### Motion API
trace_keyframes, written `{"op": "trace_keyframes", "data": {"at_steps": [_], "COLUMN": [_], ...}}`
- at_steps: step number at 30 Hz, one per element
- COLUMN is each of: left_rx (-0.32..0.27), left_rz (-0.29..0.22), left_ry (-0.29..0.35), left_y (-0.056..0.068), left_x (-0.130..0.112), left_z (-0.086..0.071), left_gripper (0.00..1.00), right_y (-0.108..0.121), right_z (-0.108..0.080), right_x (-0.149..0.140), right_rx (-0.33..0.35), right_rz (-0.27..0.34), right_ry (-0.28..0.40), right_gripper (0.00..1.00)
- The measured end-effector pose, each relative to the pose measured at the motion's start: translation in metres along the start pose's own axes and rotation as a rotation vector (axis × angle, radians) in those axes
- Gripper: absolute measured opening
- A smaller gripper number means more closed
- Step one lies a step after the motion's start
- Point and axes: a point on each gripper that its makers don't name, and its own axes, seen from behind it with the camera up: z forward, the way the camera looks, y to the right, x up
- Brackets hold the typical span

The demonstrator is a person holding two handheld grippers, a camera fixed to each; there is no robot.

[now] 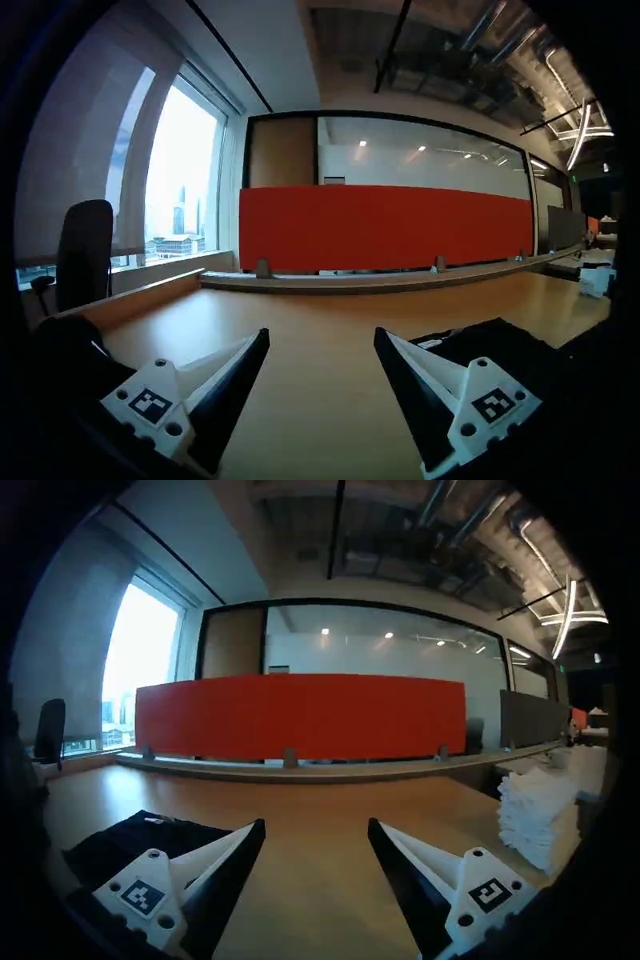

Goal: Fold towel

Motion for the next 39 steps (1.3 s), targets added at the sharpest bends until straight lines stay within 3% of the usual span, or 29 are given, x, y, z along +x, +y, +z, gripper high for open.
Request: {"op": "trace_keyframes", "data": {"at_steps": [6, 12, 17, 29, 39], "left_rx": [0.002, -0.005, -0.021, -0.043, -0.067], "left_rz": [0.005, -0.013, -0.003, 0.018, 0.026], "left_ry": [-0.002, 0.016, 0.025, 0.002, -0.046], "left_y": [0.001, 0.004, 0.008, 0.011, 0.016], "left_x": [0.021, 0.066, 0.107, 0.181, 0.189], "left_z": [-0.001, -0.001, -0.004, -0.005, -0.005], "left_gripper": [0.97, 0.97, 0.97, 0.97, 0.97], "right_y": [-0.001, -0.001, -0.002, -0.002, 0.002], "right_z": [0.000, -0.003, -0.008, -0.011, -0.010], "right_x": [0.028, 0.063, 0.096, 0.174, 0.194], "right_rx": [0.003, -0.001, -0.003, -0.017, -0.018], "right_rz": [-0.022, -0.030, -0.034, -0.030, -0.062], "right_ry": [0.018, 0.010, 0.006, 0.011, -0.004], "right_gripper": [0.99, 0.99, 0.99, 0.99, 0.99]}}
